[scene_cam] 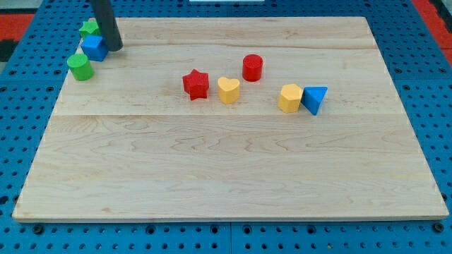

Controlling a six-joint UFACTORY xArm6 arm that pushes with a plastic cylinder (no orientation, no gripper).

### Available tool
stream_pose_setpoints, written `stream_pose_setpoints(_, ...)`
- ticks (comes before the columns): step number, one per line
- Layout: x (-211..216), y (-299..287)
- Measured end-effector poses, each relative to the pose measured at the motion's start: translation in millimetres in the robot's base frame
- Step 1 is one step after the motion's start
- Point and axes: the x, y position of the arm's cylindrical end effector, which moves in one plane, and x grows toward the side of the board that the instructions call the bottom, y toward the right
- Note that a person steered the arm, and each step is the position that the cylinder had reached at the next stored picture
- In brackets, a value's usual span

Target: Push the red star close to the green circle

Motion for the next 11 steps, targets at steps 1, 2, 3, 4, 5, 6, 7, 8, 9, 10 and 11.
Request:
stream_pose_setpoints(1, 11, 6)
stream_pose_setpoints(2, 7, 124)
stream_pose_setpoints(3, -2, 240)
stream_pose_setpoints(4, 8, 322)
stream_pose_setpoints(5, 29, 319)
stream_pose_setpoints(6, 53, 210)
stream_pose_setpoints(7, 79, 163)
stream_pose_setpoints(8, 107, 147)
stream_pose_setpoints(9, 134, 134)
stream_pose_setpoints(10, 130, 82)
stream_pose_setpoints(11, 116, 80)
